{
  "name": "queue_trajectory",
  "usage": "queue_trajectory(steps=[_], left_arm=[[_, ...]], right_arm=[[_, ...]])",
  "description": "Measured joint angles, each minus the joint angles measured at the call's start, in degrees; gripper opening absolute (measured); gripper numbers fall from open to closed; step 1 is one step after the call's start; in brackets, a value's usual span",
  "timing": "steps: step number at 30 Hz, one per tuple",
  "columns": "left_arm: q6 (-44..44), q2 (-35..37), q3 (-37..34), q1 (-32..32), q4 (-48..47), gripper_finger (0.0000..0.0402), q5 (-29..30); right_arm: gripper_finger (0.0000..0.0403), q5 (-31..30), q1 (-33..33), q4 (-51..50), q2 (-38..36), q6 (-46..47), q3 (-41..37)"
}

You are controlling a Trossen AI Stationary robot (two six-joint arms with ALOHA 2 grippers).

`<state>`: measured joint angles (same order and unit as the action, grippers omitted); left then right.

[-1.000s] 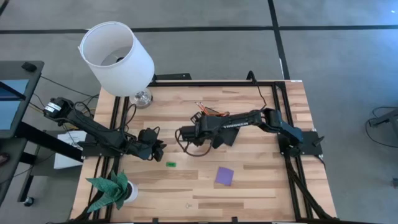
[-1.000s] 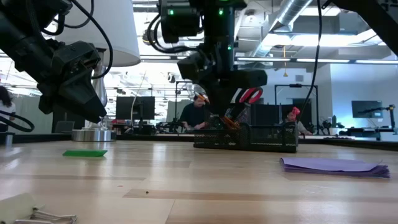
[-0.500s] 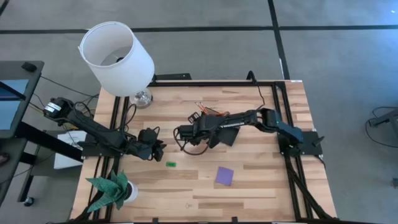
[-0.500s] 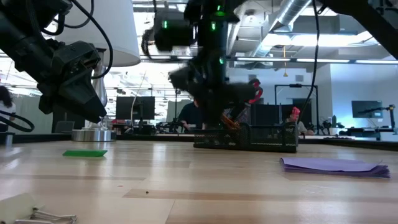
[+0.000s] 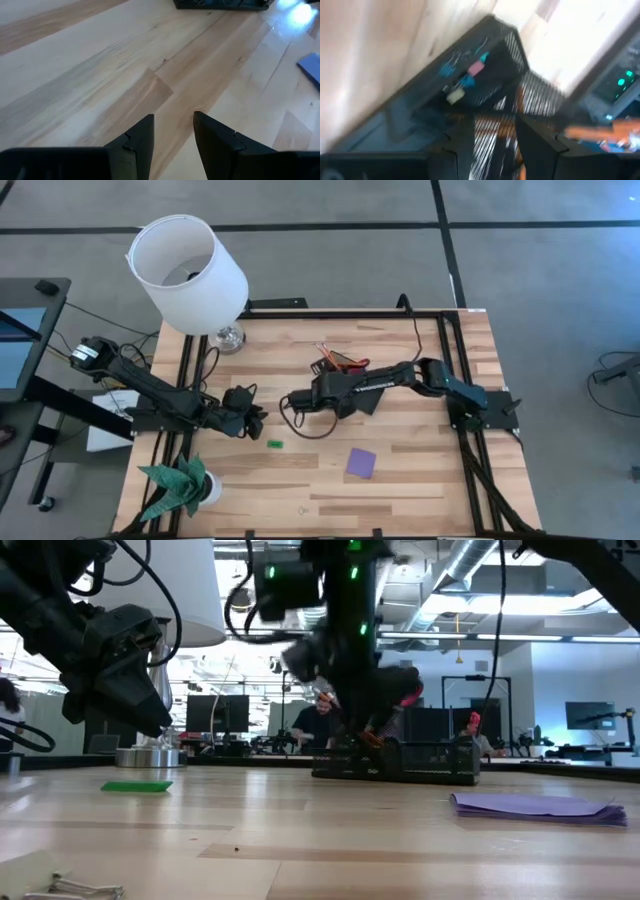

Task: Pick and place office supplies into organizer
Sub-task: Put the yellow binder clip into the black desk organizer

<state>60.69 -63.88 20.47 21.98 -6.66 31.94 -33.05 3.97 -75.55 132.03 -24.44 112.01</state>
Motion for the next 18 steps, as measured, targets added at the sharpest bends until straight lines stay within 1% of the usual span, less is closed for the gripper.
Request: queue_trajectory(steps=[4, 8, 12, 14, 18], left_arm=[[-0.8, 0.0, 0.0, 0.0, 4.9, 0.0128, -0.2], [-8.4, 0.0, 0.0, 1.6, 14.3, 0.0128, -1.7], [-18.4, 0.0, 0.0, 6.2, 25.1, 0.0128, -2.3], [-21.3, 0.0, 0.1, 9.2, 28.3, 0.0128, -3.3], [-25.5, -0.3, 2.9, 16.2, 26.4, 0.0128, -3.5]], right_arm=[[0.0132, 0.6, 3.2, -6.5, -0.6, 9.1, 3.4], [0.0127, 6.1, 6.7, -14.2, -0.6, 17.1, 6.1], [0.0122, 10.9, 10.0, -14.5, -2.1, 24.7, 6.3], [0.0122, 10.8, 11.7, -14.5, -4.2, 27.0, 6.5], [0.0122, 9.8, 15.1, -13.2, -9.3, 33.8, 5.9]])
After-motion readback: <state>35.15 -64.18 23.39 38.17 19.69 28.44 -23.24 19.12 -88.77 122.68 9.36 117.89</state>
